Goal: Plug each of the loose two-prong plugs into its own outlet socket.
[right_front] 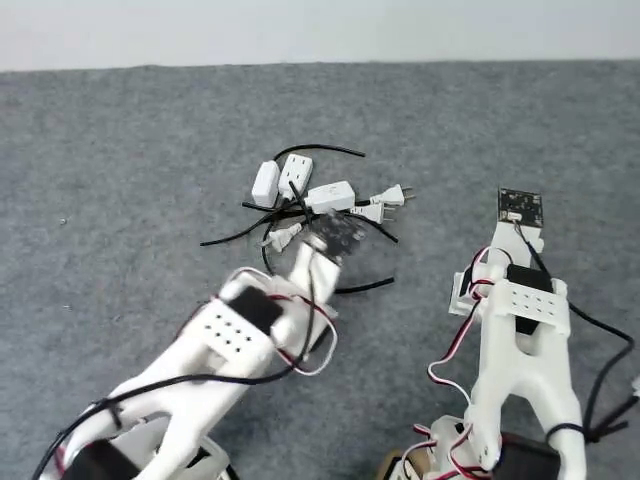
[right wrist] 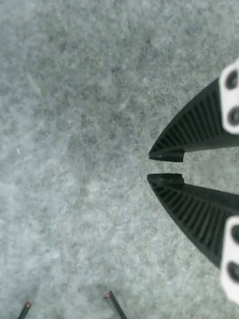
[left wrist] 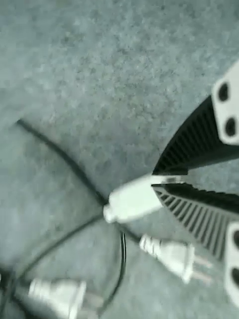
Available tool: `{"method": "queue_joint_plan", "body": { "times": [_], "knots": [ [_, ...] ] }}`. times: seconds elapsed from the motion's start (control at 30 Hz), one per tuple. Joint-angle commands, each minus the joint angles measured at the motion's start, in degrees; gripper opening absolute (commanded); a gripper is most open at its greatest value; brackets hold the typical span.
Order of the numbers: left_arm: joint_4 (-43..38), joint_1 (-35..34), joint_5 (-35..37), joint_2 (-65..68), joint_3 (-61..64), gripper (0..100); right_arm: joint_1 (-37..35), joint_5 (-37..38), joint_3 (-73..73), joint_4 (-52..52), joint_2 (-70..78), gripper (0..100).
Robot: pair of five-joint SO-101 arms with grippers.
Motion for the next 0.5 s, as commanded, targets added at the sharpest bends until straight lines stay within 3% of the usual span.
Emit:
{"method": "queue_joint_plan", "body": {
  "times": [0.0,0.3,0.47],
  "knots": [
    [-4.0,1.4,-0.6,4.8,-1.5,1,-0.4,0.6,-0.7,-1.0,-0.2,6.1],
    [-6.9,-4.2,-0.6,20.7,-8.0,1,-0.4,0.6,-0.7,-0.9,-0.2,6.1],
    [-6.8,-8.9,-0.6,21.8,-8.9,1,-0.4,0.6,-0.7,-0.9,-0.2,6.1]
  ]
}}
